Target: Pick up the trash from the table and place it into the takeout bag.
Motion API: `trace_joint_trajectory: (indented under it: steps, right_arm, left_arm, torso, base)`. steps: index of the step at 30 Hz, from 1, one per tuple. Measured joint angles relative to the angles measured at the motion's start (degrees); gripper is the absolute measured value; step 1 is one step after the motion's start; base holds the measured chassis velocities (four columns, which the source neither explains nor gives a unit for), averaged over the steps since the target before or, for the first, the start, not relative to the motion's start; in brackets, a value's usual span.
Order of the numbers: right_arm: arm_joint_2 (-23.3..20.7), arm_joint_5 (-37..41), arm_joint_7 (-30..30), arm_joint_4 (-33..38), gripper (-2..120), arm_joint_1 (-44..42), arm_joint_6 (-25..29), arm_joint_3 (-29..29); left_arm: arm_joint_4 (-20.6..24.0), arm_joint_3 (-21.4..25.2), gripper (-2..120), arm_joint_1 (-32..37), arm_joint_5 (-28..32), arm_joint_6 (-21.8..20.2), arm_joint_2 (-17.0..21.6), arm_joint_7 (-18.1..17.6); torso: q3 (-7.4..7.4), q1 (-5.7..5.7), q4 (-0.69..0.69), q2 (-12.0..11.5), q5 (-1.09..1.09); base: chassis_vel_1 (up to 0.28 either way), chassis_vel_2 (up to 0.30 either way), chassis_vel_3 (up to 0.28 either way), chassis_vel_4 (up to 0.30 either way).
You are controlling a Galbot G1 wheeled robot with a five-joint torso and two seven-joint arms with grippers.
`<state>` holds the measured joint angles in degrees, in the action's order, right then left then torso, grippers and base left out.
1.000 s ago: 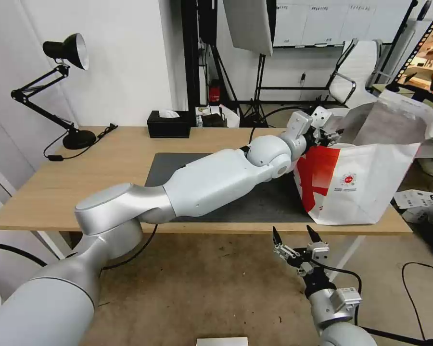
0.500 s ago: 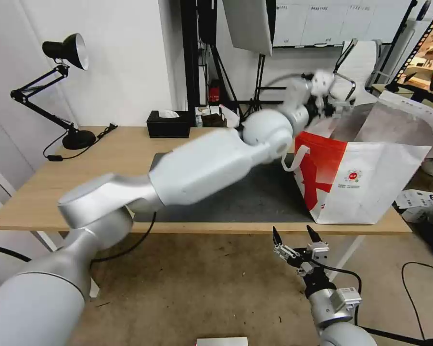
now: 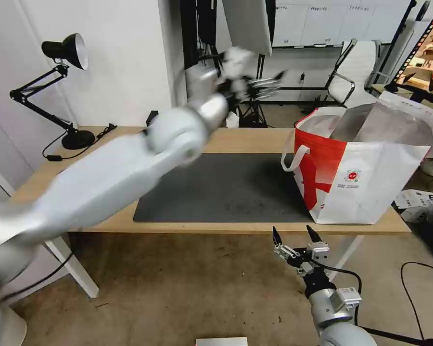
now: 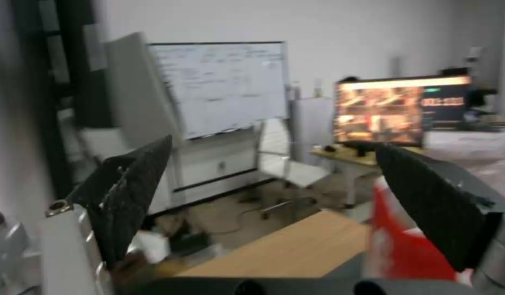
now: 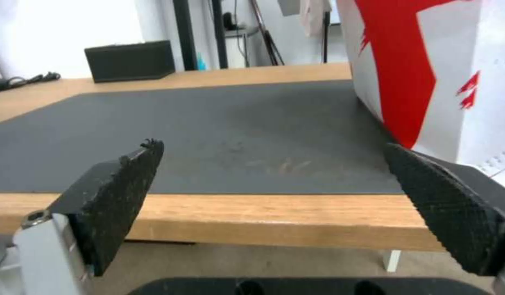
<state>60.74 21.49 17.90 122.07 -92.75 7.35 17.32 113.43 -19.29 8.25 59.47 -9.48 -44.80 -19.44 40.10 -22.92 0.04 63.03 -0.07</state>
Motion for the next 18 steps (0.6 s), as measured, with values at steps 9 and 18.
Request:
trace_joint_trajectory:
  steps: [9, 18]
  right_arm:
    - [0.01, 0.00, 0.00, 0.00, 100, 0.01, 0.00, 0.00]
    - [0.01, 0.00, 0.01, 0.00, 100, 0.00, 0.00, 0.00]
  left_arm:
    - [12.80, 26.24, 100, 37.44, -9.71, 6.62, 11.99, 0.06]
    - [17.31, 40.25, 100, 64.08, -21.63, 9.50, 3.48, -0.79]
  torso:
    - [-0.01, 0.02, 0.00, 0.01, 0.03]
    - [0.00, 0.01, -0.04, 0.00, 0.06]
  base:
    - [0.000, 0.000, 0.000, 0.000]
    - [0.000, 0.000, 0.000, 0.000]
